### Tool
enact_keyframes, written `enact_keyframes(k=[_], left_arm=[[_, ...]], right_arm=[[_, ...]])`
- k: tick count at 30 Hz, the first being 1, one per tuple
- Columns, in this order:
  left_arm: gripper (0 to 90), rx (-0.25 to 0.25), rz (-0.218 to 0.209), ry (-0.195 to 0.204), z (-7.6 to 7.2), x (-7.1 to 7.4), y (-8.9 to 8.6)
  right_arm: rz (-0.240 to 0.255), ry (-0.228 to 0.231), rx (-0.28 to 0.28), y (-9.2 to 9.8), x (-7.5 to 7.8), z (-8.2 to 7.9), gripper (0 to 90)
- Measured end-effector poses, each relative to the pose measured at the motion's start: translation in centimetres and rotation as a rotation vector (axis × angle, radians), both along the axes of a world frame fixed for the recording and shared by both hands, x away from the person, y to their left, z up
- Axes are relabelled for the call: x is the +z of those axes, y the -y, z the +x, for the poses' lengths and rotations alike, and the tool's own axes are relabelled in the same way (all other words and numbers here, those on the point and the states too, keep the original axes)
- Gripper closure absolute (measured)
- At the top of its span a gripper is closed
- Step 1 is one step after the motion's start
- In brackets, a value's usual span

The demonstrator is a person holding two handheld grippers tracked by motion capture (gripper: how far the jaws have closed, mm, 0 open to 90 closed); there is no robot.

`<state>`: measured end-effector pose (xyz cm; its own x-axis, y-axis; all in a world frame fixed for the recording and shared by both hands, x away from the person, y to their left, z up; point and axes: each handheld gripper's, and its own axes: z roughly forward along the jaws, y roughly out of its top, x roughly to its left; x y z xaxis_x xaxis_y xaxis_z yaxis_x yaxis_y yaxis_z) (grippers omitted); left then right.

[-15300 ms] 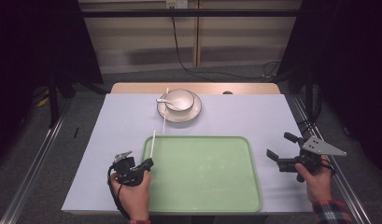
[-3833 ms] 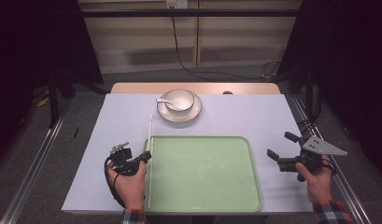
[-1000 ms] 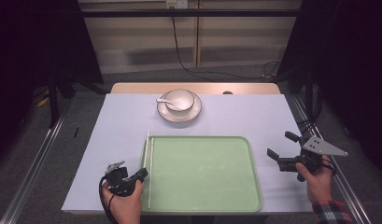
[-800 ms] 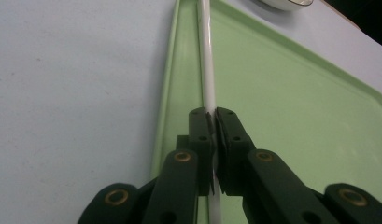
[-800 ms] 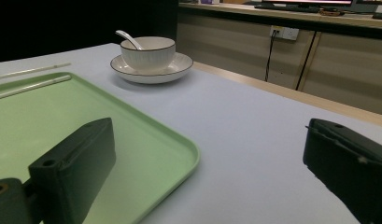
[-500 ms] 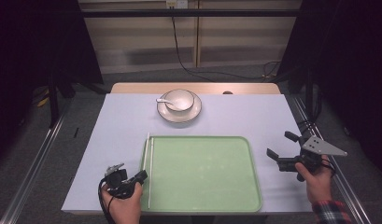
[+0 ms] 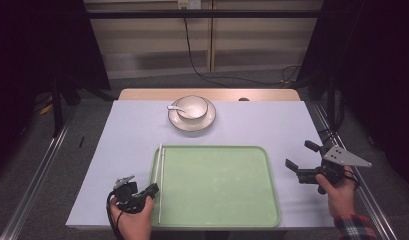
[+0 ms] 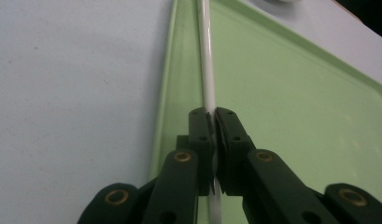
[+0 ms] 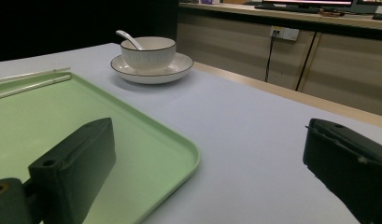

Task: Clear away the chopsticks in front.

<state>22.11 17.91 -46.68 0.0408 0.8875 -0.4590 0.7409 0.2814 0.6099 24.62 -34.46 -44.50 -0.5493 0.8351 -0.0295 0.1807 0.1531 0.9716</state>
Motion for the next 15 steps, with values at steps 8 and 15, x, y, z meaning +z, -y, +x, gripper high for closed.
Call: enact_keyframes(k=[8, 15], left_arm=[[86.2, 0.002, 0.001, 0.000, -0.02, -0.03, 0.16], [86.2, -0.018, -0.009, 0.007, 0.13, 0.05, 0.64]], right_arm=[[0.002, 0.001, 0.001, -0.03, 0.00, 0.03, 1.6], [0.003, 0.002, 0.005, -0.02, 0.01, 0.03, 1.6]])
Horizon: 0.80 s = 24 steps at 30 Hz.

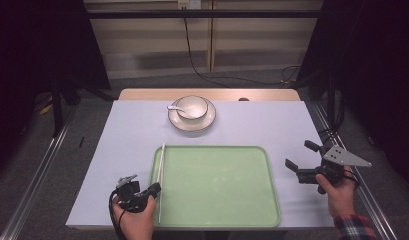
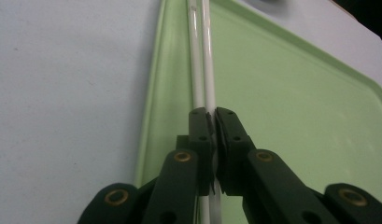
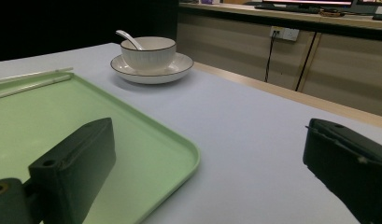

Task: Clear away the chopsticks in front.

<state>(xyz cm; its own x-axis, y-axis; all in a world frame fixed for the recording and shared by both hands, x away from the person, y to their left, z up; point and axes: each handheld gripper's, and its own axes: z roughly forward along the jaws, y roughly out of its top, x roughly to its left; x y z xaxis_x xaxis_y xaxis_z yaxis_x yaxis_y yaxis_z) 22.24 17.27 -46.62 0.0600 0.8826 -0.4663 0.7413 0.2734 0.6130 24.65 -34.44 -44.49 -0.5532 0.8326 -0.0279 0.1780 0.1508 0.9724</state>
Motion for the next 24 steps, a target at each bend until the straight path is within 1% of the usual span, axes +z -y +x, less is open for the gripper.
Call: enact_keyframes(k=[1, 2, 3, 6, 9, 10, 13, 14, 16, 19, 22, 24], left_arm=[[86.2, -0.004, 0.010, -0.006, 0.01, -0.07, 0.03], [86.2, -0.010, 0.004, -0.010, 0.03, -0.16, 0.08], [86.2, -0.004, -0.001, -0.012, 0.03, -0.23, 0.18], [86.2, -0.004, -0.002, -0.015, 0.06, -0.26, 0.23], [86.2, -0.001, 0.006, -0.017, 0.06, -0.20, 0.26], [86.2, -0.005, 0.001, -0.018, 0.04, -0.21, 0.23], [86.2, -0.019, 0.011, -0.025, 0.00, -0.29, 0.11], [86.2, -0.014, 0.011, -0.023, 0.02, -0.32, 0.14], [86.2, -0.020, 0.011, -0.024, 0.00, -0.28, 0.10], [86.1, -0.014, 0.009, -0.023, -0.01, -0.30, 0.14], [86.1, -0.009, 0.019, -0.018, 0.02, -0.39, 0.15], [86.0, 0.000, 0.007, -0.024, 0.05, -0.44, 0.29]], right_arm=[[-0.001, 0.000, -0.005, 0.00, 0.00, -0.01, 1.7], [-0.002, 0.001, -0.005, 0.00, 0.01, 0.00, 1.7], [-0.002, 0.000, -0.004, 0.00, 0.00, 0.00, 1.6], [-0.003, 0.003, -0.003, 0.01, -0.01, 0.03, 1.7], [-0.001, 0.000, -0.004, -0.01, 0.00, 0.01, 1.7], [-0.003, 0.003, -0.002, 0.01, 0.00, 0.02, 1.7], [-0.002, 0.001, -0.001, 0.00, 0.01, -0.01, 1.7], [-0.002, 0.001, -0.001, -0.01, 0.02, 0.00, 1.7], [-0.003, -0.001, 0.000, -0.03, 0.01, -0.02, 1.7], [-0.003, 0.002, -0.002, -0.01, 0.02, 0.00, 1.6], [-0.003, 0.000, 0.001, -0.03, 0.03, -0.03, 1.6], [-0.004, 0.001, 0.001, -0.02, 0.04, -0.02, 1.7]])
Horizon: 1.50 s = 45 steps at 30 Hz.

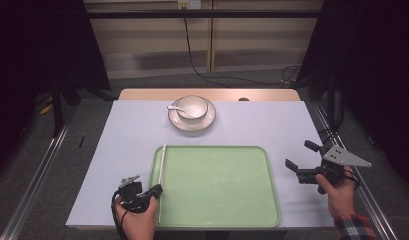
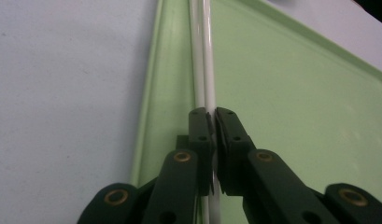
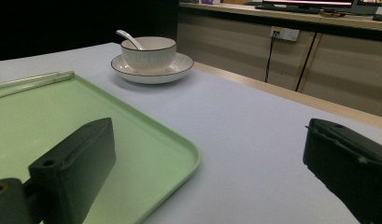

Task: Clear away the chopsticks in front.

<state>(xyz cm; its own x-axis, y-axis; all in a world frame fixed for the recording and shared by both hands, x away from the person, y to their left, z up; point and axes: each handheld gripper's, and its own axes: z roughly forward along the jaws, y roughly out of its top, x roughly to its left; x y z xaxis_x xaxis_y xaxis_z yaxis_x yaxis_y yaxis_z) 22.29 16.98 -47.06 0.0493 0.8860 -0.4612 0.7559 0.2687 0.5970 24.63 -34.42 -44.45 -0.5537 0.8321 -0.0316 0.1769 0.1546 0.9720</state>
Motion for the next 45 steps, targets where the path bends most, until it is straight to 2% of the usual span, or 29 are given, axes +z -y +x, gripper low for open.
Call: enact_keyframes(k=[6, 7, 18, 26, 45], left_arm=[[86.0, 0.002, 0.019, -0.013, 0.10, -0.18, 0.16], [86.0, -0.015, 0.031, -0.014, 0.14, -0.26, 0.09], [85.5, 0.002, 0.030, -0.019, 0.18, -0.23, 0.39], [84.7, -0.001, 0.035, -0.009, 0.23, -0.28, 0.48], [85.9, -0.006, 0.055, -0.018, 0.01, -0.11, 0.58]], right_arm=[[-0.002, -0.001, -0.002, -0.04, 0.00, 0.00, 1.7], [-0.002, -0.001, -0.002, -0.04, 0.00, 0.00, 1.7], [-0.005, 0.000, -0.001, -0.05, 0.00, -0.01, 1.8], [-0.009, -0.002, 0.001, -0.06, 0.01, -0.01, 1.9], [-0.010, 0.003, 0.002, -0.07, 0.02, -0.02, 1.9]])
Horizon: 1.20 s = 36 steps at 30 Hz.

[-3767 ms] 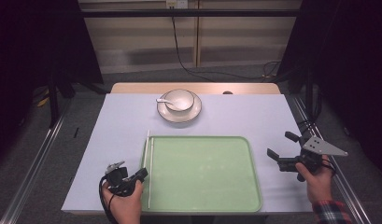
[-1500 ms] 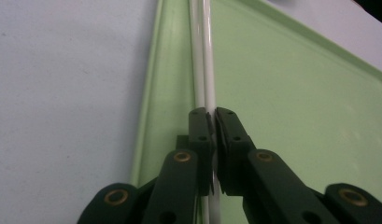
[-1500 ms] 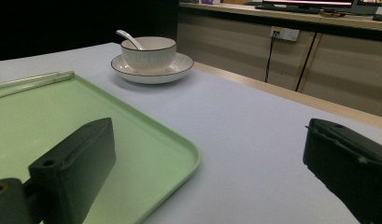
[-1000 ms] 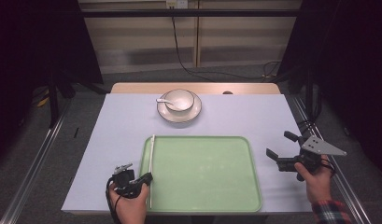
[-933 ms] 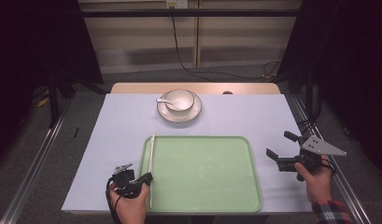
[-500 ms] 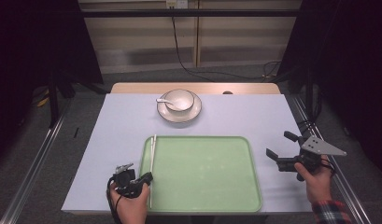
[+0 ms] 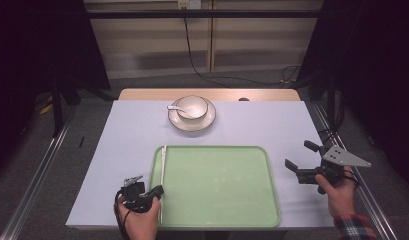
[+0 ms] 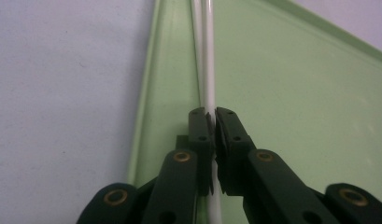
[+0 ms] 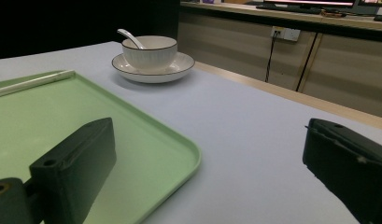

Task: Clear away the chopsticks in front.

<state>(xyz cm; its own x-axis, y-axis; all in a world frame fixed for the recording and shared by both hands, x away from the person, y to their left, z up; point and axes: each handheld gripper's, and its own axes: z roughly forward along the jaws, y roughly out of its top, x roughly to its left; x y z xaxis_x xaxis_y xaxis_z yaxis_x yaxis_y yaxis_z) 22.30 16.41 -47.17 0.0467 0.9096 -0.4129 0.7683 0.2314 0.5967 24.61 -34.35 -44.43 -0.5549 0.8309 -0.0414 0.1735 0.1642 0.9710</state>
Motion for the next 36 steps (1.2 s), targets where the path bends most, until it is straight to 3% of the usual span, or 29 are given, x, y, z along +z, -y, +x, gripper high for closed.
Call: enact_keyframes(k=[24, 36], left_arm=[[81.1, -0.008, -0.014, 0.003, 0.11, 0.01, 0.33], [76.4, -0.011, 0.002, 0.013, 0.47, 0.04, 0.83]], right_arm=[[0.000, -0.004, 0.000, -0.04, 0.05, -0.07, 1.9], [0.005, -0.006, 0.001, -0.02, 0.07, -0.09, 1.9]])
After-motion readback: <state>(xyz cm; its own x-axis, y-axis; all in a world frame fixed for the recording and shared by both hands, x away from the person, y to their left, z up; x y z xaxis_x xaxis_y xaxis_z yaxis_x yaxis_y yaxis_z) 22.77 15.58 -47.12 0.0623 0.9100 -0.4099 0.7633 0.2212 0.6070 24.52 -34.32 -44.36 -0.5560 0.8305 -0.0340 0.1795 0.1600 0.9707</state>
